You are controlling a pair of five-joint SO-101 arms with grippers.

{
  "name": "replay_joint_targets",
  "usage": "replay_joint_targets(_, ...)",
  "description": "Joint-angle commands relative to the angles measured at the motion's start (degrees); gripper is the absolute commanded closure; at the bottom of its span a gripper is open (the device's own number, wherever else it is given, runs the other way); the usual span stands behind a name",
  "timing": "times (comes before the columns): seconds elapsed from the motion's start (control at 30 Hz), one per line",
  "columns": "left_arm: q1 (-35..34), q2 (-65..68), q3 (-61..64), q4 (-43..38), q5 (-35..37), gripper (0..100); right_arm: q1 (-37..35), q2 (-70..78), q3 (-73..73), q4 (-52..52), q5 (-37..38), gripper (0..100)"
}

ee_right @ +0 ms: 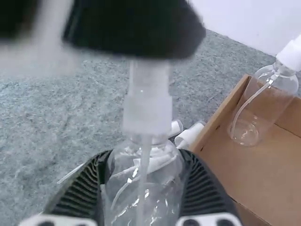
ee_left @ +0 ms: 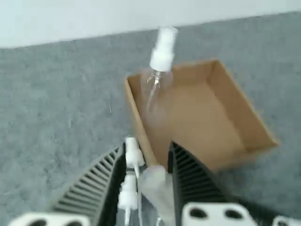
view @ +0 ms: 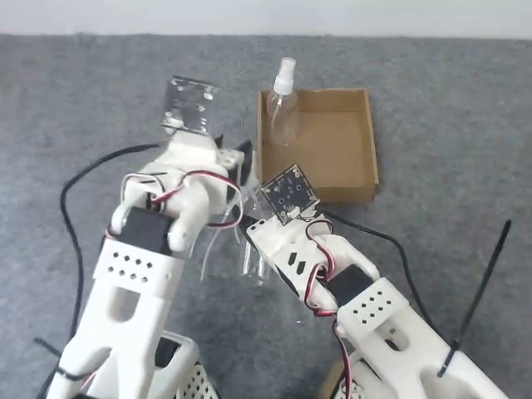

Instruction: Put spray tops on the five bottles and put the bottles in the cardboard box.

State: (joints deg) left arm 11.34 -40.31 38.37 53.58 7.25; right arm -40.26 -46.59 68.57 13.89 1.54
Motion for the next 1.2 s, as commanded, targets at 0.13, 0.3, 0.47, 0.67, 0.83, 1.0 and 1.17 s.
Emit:
replay_joint_targets(0.13,0.18,0.00,-2.24,0.53,-0.62,87,0.66,-0.04,-2.37,-0.92,-0.70,99.2)
replay_joint_targets(0.3,-4.57,-3.08,-5.93,2.37,-1.05,86,0.75,0.40,-2.37,-1.10,-0.62,99.2)
replay_joint_targets(0.47,-9.05,-14.95,-2.86,4.22,-7.38,86,0.75,0.48,-2.37,-1.27,-0.62,99.2)
replay_joint_targets(0.67,-9.93,-26.55,11.56,5.19,-7.38,86,2.77,0.40,-3.87,-0.84,-0.62,99.2)
replay_joint_targets(0.83,-7.91,-28.04,24.31,-2.90,-7.38,86,8.22,3.91,-16.18,5.58,-0.88,99.2)
replay_joint_targets(1.0,-0.79,-28.48,28.97,-5.63,-7.65,80,8.22,12.70,-30.07,10.86,-4.22,99.2)
replay_joint_targets(1.17,1.23,-28.40,29.76,-5.63,-7.56,70,7.25,19.74,-38.24,14.55,-4.40,99.2)
